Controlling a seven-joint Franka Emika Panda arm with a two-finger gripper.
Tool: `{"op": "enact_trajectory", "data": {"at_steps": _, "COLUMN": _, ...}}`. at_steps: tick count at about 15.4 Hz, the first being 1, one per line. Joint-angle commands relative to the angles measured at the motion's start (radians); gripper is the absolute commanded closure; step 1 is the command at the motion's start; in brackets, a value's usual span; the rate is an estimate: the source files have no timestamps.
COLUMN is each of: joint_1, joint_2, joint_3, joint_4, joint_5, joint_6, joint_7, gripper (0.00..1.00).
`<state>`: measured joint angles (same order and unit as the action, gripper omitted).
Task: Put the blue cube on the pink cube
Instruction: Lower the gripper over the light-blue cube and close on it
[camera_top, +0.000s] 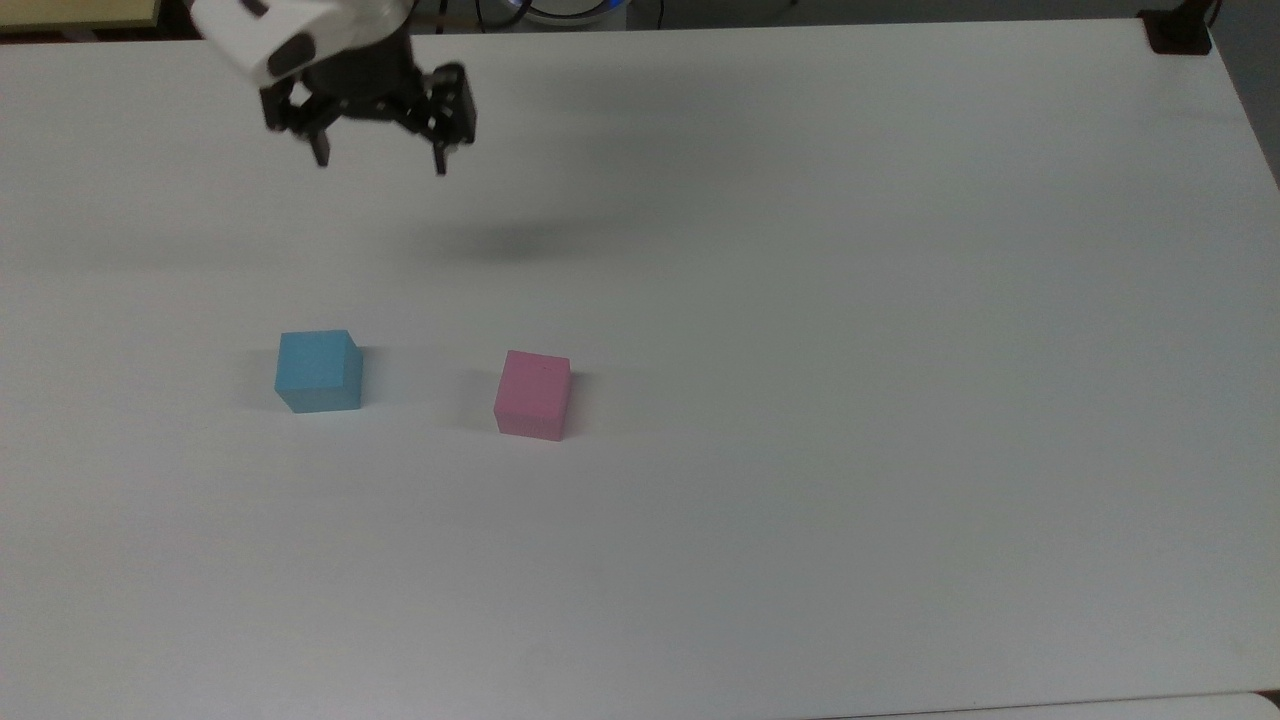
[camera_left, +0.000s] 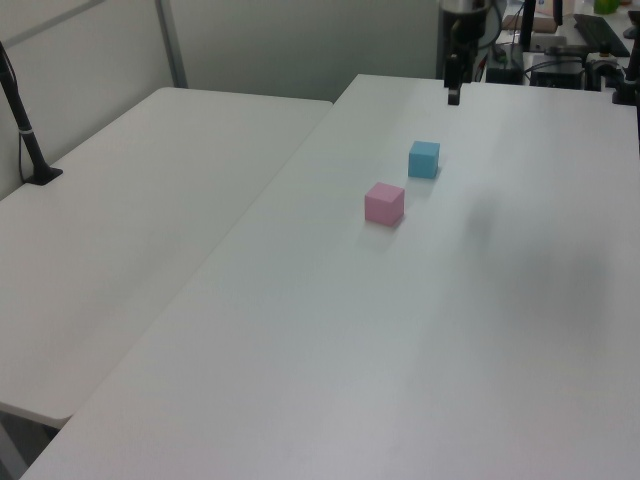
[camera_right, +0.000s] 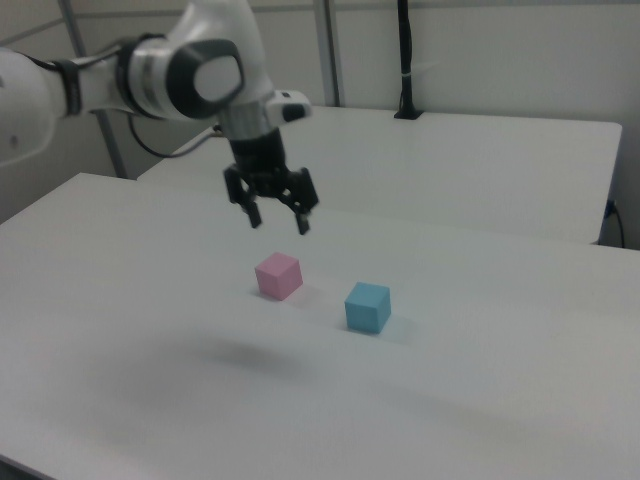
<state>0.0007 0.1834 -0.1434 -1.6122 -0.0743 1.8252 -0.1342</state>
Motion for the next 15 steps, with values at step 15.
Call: {"op": "enact_trajectory", "data": {"at_steps": 15, "joint_1": -0.102, "joint_2": 0.380, "joint_3": -0.005, "joint_4": 0.052, "joint_5": 0.021, "joint_6": 0.445, "joint_7": -0.065, "gripper": 0.40}}
